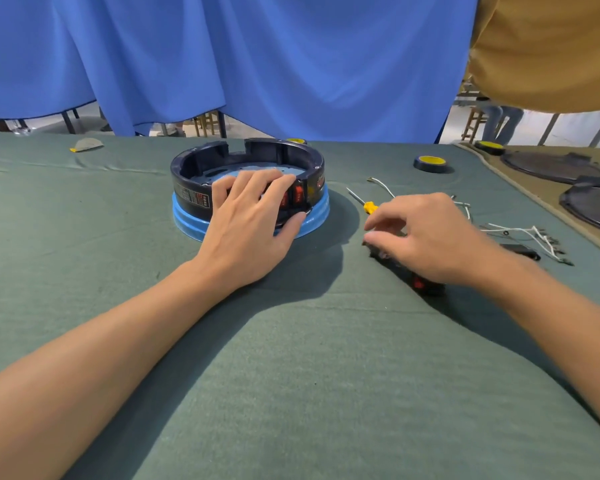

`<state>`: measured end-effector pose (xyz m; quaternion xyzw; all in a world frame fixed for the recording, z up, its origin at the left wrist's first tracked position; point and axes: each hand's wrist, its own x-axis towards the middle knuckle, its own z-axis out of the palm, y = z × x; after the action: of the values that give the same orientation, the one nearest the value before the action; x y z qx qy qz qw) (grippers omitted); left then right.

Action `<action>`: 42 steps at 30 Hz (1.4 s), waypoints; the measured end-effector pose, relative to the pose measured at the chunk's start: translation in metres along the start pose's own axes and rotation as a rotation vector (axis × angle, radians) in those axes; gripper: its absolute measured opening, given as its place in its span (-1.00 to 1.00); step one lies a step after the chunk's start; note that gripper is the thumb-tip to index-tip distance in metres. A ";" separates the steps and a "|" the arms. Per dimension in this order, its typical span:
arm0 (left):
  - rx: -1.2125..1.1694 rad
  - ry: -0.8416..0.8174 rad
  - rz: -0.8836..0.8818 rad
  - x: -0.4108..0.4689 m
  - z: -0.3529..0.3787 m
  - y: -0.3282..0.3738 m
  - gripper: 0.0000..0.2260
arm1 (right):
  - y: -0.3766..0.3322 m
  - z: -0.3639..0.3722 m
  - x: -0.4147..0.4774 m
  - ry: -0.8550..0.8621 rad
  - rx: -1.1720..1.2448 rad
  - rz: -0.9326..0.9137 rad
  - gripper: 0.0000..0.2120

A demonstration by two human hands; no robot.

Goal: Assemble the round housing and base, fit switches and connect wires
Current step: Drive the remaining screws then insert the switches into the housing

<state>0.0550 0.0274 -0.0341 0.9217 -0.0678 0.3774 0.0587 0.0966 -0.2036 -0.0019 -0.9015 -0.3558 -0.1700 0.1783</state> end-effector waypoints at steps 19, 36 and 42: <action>-0.082 0.053 -0.054 0.001 -0.004 -0.015 -0.64 | -0.012 0.010 -0.002 -0.084 0.055 0.080 -0.78; -0.152 0.275 0.333 -0.002 -0.012 0.007 -0.78 | -0.044 0.017 -0.001 0.160 1.210 0.280 -0.81; -0.168 0.316 0.368 0.000 -0.014 0.009 -0.80 | -0.051 0.018 0.000 0.125 1.077 0.250 -0.77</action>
<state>0.0443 0.0210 -0.0236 0.8154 -0.2555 0.5140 0.0753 0.0643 -0.1609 -0.0075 -0.7064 -0.2716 0.0050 0.6536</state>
